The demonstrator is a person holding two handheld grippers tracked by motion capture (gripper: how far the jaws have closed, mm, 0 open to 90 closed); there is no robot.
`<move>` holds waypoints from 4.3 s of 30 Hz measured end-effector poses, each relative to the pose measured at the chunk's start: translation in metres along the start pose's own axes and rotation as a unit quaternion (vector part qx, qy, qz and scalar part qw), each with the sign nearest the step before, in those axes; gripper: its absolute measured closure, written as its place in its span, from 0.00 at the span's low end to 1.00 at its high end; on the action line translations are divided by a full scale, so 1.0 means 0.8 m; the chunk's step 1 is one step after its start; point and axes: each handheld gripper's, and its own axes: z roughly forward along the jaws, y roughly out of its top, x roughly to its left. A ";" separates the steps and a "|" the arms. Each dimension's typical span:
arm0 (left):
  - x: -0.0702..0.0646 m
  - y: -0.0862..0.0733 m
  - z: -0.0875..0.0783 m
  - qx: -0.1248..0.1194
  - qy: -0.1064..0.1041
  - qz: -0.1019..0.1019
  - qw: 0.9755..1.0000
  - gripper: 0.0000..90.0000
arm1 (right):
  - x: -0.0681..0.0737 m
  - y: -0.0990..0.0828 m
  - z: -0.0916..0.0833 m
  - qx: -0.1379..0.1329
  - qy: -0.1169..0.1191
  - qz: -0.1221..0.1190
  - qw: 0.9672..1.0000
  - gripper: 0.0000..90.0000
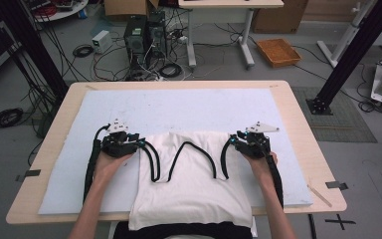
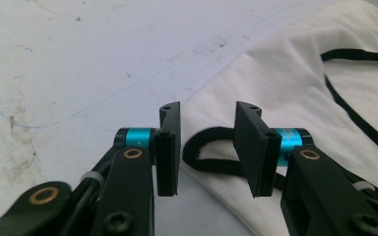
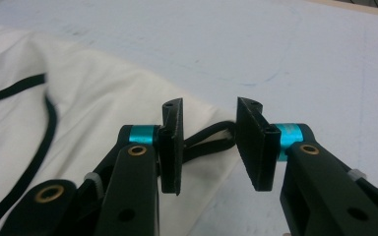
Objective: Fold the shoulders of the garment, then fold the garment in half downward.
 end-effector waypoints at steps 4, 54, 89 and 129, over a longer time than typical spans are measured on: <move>0.002 -0.002 0.010 0.004 0.010 -0.006 1.000 0.71 | -0.007 0.006 0.013 0.011 -0.021 0.004 1.000 0.72; -0.045 -0.044 -0.055 -0.031 -0.092 0.047 0.994 0.39 | 0.030 -0.058 -0.055 0.014 0.093 -0.045 0.995 0.23; -0.030 -0.038 -0.057 -0.004 -0.046 0.013 0.999 0.42 | 0.017 -0.058 -0.068 0.006 0.070 -0.044 0.997 0.27; 0.029 0.007 0.019 0.034 0.002 -0.033 0.999 0.47 | 0.018 -0.057 -0.065 0.017 0.065 -0.048 0.997 0.27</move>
